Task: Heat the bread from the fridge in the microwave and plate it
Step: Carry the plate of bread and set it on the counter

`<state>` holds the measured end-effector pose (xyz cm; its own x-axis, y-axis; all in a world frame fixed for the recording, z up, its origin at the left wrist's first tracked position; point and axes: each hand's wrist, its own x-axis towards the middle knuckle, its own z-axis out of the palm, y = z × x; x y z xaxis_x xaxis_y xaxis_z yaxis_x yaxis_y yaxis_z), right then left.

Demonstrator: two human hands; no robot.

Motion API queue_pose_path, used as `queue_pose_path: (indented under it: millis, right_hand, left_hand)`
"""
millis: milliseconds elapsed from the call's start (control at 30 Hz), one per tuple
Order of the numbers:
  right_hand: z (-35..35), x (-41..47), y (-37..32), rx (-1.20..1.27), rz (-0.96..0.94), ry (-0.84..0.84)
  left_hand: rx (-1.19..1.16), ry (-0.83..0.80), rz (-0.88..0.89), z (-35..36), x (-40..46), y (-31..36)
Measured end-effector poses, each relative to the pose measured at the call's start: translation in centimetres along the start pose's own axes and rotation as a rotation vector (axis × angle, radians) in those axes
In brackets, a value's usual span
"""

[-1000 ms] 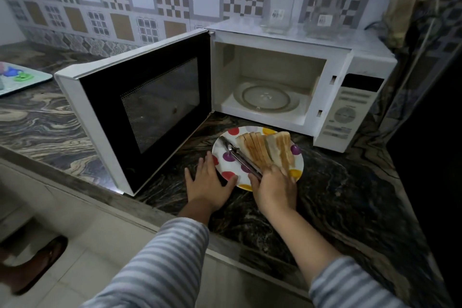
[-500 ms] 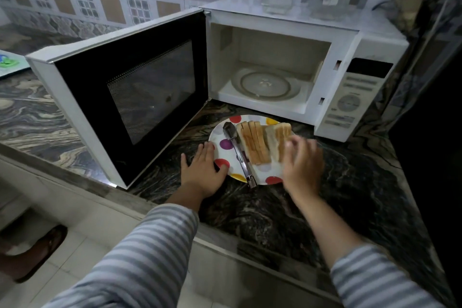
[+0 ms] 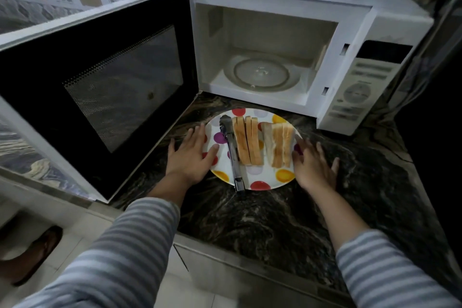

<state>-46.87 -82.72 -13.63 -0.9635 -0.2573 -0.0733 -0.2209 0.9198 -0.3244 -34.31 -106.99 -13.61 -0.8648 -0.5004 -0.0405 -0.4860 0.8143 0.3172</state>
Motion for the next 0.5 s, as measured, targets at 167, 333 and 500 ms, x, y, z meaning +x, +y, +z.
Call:
queue_pose_path:
  millis: [167,333,500]
  right_hand:
    - [0.2,0.3,-0.2,-0.078,-0.002,-0.058]
    - [0.0,0.1,-0.5,-0.085,-0.009,-0.101]
    - [-0.4,-0.7,-1.4,0.004,0.001,-0.097]
  left_hand:
    - [0.062,-0.020,0.043,0.4,0.6,-0.4]
    - [0.032,-0.042,0.041,0.2,0.5,-0.3]
    - [-0.017,-0.048,0.023,0.2,-0.1,0.5]
